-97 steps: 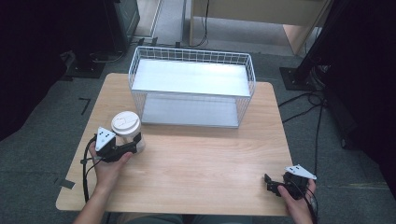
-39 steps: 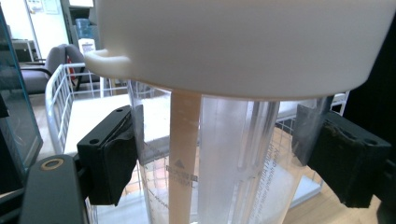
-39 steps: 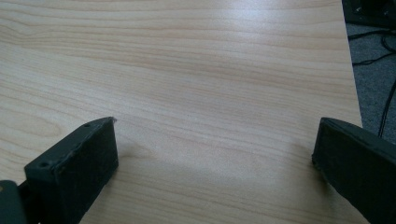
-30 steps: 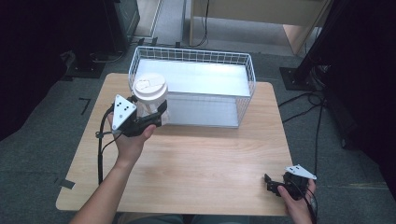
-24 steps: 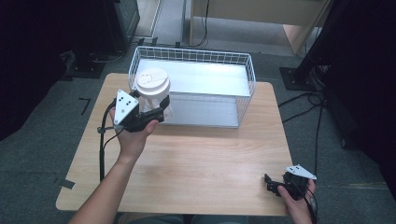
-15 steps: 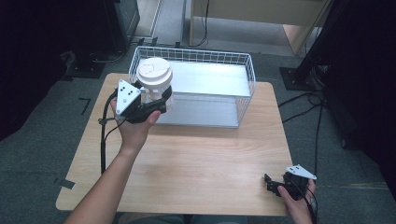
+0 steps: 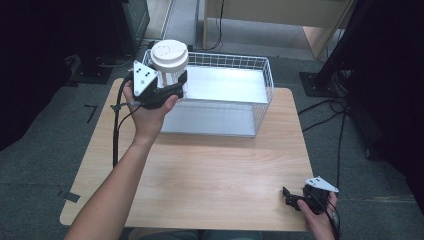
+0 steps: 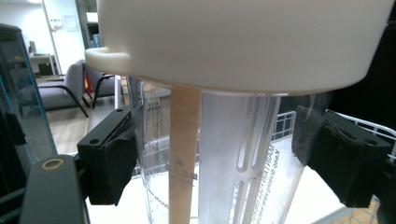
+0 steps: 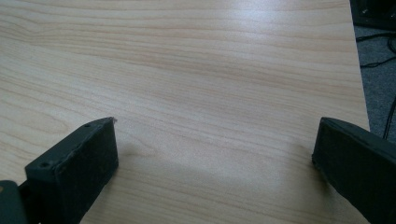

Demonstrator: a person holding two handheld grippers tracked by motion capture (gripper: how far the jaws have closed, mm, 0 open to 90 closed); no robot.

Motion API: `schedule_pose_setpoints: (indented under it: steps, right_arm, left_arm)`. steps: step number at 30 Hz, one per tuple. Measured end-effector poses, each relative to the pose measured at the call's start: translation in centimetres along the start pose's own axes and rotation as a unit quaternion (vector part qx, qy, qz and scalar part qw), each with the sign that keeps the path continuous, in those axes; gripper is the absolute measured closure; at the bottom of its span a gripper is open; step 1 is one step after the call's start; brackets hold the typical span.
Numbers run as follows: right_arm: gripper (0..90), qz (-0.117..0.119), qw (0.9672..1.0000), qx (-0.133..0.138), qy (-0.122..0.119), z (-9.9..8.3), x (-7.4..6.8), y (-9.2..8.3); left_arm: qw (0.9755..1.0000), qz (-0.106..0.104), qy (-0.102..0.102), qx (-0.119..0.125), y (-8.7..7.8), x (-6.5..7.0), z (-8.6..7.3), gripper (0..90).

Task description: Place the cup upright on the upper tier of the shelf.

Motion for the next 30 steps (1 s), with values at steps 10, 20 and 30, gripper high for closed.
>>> schedule_pose_setpoints:
  steps: [10, 20, 30]
  right_arm:
    - [0.1, 0.003, 1.0, 0.001, -0.004, 0.0, 0.0, 0.0]
    - [0.1, 0.003, 1.0, 0.001, -0.004, 0.0, 0.0, 0.0]
    - [0.2, 0.003, 1.0, 0.001, -0.004, 0.0, -0.1, 0.0]
  left_arm:
    - [0.9998, 0.005, 0.016, -0.008, 3.2, 0.0, -0.4, 16.9]
    - [0.9993, 0.025, 0.003, -0.027, 5.8, -1.2, -1.6, 16.8]
    - [0.9987, 0.015, -0.015, -0.047, 6.7, -2.1, -2.4, 16.8]
Point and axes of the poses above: each handheld gripper's, and its own axes: y roughly forward along the jaws, z roughly out of its top, x roughly to its right, the point moved 7 cm from there along y, roughly forward along the jaws, and after that the axes turned 9 degrees about x, right-handed, at the moved point
